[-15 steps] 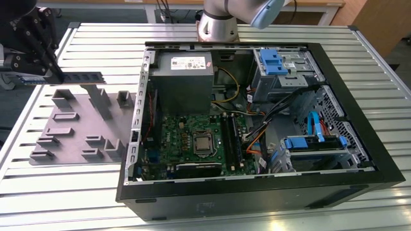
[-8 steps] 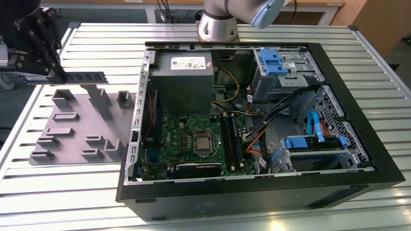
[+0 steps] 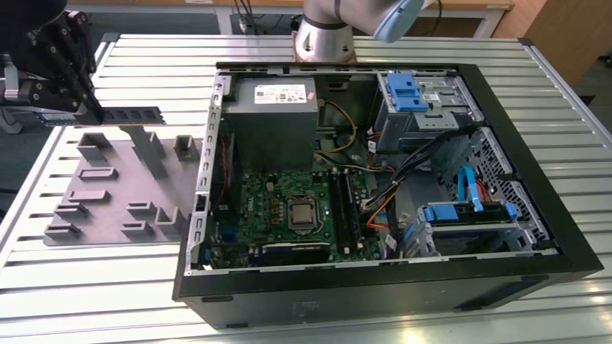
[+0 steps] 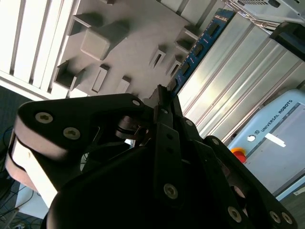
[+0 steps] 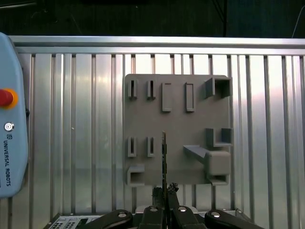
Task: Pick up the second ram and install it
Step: 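Pick up the second ram and move it above second insertion slot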
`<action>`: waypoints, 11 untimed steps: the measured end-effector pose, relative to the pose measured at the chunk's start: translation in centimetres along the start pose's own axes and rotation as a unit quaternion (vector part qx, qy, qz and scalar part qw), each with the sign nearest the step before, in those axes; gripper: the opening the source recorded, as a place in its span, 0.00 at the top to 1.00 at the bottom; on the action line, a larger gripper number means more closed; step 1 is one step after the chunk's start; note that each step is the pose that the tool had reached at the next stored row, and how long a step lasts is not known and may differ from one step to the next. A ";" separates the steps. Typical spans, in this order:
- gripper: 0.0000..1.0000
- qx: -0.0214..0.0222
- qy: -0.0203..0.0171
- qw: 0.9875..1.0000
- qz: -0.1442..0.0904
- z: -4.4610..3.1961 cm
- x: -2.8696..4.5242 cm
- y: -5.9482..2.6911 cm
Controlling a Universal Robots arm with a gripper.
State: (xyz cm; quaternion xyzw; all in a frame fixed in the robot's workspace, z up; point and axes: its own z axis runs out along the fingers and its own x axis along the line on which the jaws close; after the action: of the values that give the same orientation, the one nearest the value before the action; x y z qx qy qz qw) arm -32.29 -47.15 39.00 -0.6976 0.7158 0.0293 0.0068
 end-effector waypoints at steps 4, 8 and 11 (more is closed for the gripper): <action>0.86 0.000 0.000 1.000 0.000 -0.01 -0.01 -0.23; 0.86 0.000 0.000 1.000 0.000 -0.01 -0.01 -0.47; 0.86 0.000 0.000 1.000 0.000 -0.02 -0.02 -0.65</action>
State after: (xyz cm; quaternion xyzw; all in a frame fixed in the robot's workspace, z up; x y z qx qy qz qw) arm -31.64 -47.15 38.99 -0.6976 0.7159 0.0293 0.0068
